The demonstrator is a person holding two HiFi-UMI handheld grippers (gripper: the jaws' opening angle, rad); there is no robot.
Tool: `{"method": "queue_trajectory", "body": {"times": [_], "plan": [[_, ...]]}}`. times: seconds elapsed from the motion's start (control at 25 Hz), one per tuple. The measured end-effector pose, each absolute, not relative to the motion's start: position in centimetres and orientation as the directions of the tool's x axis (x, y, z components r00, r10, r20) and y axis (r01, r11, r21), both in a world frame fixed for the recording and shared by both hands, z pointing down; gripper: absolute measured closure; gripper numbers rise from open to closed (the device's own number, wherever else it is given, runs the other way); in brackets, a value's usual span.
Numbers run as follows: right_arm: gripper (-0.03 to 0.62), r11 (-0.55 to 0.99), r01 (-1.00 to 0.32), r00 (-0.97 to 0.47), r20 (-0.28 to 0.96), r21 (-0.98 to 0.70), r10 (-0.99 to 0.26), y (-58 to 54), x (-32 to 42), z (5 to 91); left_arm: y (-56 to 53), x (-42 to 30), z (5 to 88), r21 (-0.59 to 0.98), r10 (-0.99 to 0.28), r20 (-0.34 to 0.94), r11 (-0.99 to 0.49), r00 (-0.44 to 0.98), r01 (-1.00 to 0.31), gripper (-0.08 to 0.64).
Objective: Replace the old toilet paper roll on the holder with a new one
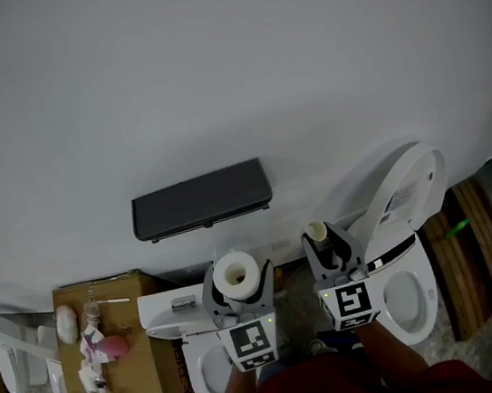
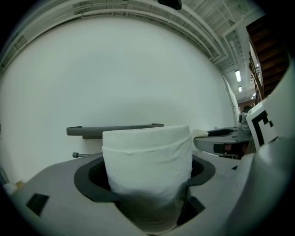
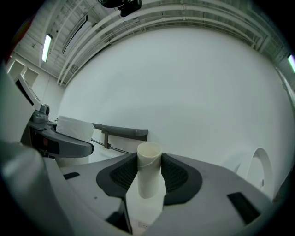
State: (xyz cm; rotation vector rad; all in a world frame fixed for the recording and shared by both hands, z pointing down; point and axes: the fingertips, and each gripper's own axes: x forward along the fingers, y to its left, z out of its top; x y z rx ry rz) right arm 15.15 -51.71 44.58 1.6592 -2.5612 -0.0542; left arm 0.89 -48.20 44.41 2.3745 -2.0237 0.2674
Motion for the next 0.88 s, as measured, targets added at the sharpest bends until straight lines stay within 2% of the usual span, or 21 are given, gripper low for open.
{"method": "queue_trajectory", "body": {"times": [0.4,0.72,0.88], "plan": [[0.425,0.43,-0.902,-0.427,0.057,0.048,-0.902,-49.3,15.9,44.4,-48.7,2.7,48.3,0.01,-0.961,0.205,-0.187,0.185,-0.982,0.117],[0.425,0.415,-0.909,-0.413,0.046,0.042,-0.91,-47.5,17.8,43.2,-52.7,7.0,51.7,0.233,-0.917,0.267,-0.237,0.297,-0.943,0.117],[0.425,0.399,-0.916,-0.396,0.053,0.05,-0.917,-47.3,18.5,43.4,-54.8,8.6,52.7,0.405,-0.896,0.276,-0.221,0.349,-0.887,0.117]]}}
